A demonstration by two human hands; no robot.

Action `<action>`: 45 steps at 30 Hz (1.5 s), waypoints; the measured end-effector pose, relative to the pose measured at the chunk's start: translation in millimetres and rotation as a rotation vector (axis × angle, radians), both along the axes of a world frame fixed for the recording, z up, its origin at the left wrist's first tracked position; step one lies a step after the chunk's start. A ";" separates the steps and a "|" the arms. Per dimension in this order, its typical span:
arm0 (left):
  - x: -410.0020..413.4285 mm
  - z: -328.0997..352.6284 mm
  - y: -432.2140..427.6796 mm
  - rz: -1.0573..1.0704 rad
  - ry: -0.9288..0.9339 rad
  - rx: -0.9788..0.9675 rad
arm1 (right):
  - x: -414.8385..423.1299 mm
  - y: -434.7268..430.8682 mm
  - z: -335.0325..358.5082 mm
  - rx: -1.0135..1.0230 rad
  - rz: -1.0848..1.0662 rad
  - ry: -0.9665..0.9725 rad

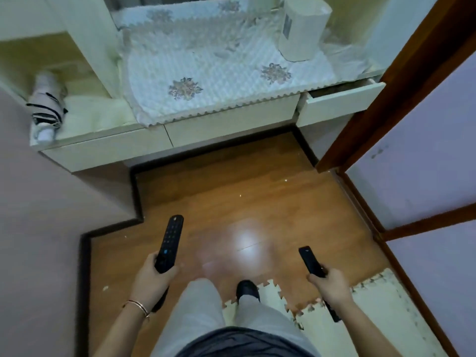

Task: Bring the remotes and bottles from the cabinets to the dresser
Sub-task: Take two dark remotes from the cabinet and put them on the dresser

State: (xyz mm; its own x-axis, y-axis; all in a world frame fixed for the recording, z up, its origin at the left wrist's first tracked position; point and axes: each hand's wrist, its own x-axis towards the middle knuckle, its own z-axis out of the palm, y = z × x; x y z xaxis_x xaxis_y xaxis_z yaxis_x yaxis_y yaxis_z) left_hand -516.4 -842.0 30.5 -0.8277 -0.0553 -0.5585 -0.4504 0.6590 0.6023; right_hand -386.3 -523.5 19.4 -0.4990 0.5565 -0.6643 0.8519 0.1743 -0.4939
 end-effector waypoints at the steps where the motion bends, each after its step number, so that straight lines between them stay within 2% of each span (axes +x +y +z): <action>1: -4.2 -0.5 -1.8 0.028 -0.011 -0.016 | -20.5 6.9 0.8 0.008 0.029 0.009; 8: -40.8 -17.9 -27.7 0.296 -0.133 -0.044 | -146.0 6.8 -5.3 0.027 0.231 0.089; 15: -148.3 -29.4 -55.0 0.325 -0.140 0.015 | -249.1 -34.8 -11.3 0.006 0.342 0.016; 21: -244.6 -12.0 -66.3 0.228 -0.058 0.058 | -351.1 -59.8 20.8 0.044 0.339 0.186; 29: -351.8 20.9 -21.9 0.179 0.119 0.176 | -462.4 -52.8 45.2 0.030 0.306 0.310; 35: -428.4 25.5 29.9 0.253 0.185 0.194 | -550.7 -36.5 43.9 -0.004 0.443 0.378; 41: -502.6 34.1 67.7 0.311 0.240 0.086 | -641.7 -34.2 48.3 0.042 0.596 0.399; 45: -532.3 23.4 71.6 0.308 0.165 -0.031 | -678.5 -49.6 37.3 0.031 0.671 0.351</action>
